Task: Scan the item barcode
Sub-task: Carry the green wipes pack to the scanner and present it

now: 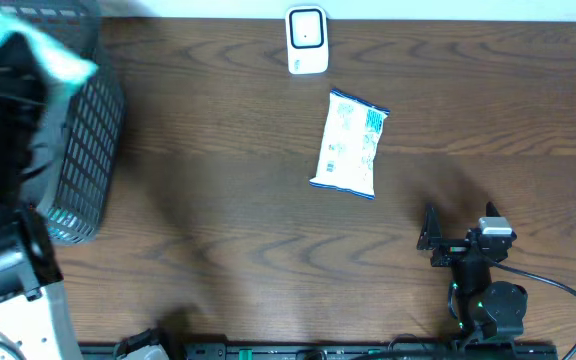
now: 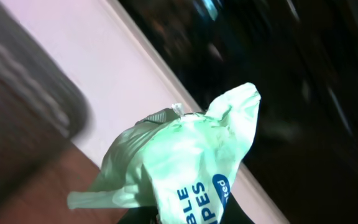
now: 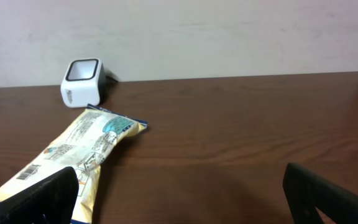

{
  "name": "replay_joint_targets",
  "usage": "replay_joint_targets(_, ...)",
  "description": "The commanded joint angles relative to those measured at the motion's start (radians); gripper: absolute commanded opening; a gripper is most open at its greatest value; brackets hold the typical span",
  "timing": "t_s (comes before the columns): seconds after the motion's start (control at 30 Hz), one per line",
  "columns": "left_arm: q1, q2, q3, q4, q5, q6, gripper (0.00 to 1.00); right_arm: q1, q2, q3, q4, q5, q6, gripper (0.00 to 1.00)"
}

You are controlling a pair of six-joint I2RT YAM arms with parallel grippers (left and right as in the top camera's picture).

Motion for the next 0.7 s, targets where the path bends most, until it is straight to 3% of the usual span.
replay_joint_targets(0.0, -0.179, 0.046, 0.012, -0.027, 0.075, 0.122, 0.08, -0.009, -0.003, -0.002, -0.003, 0.001, -0.008, 0.99)
replay_joint_targets(0.07, -0.276, 0.084, 0.012, -0.027, 0.075, 0.233, 0.08, -0.009, -0.003, -0.002, -0.003, 0.001, -0.008, 0.99)
replay_joint_targets(0.17, -0.433, 0.182, 0.012, -0.055, 0.075, 0.489, 0.08, -0.009, -0.003, -0.002, -0.003, 0.001, -0.008, 0.99)
replay_joint_targets(0.27, -0.532, 0.285, 0.012, -0.072, 0.074, 0.592, 0.08, -0.009, -0.003, -0.002, -0.003, 0.001, -0.008, 0.99)
replay_joint_targets(0.67, -0.739, 0.74, 0.012, 0.013, 0.002, 0.602, 0.09, -0.009, -0.003, -0.002, -0.003, 0.001, -0.008, 0.99)
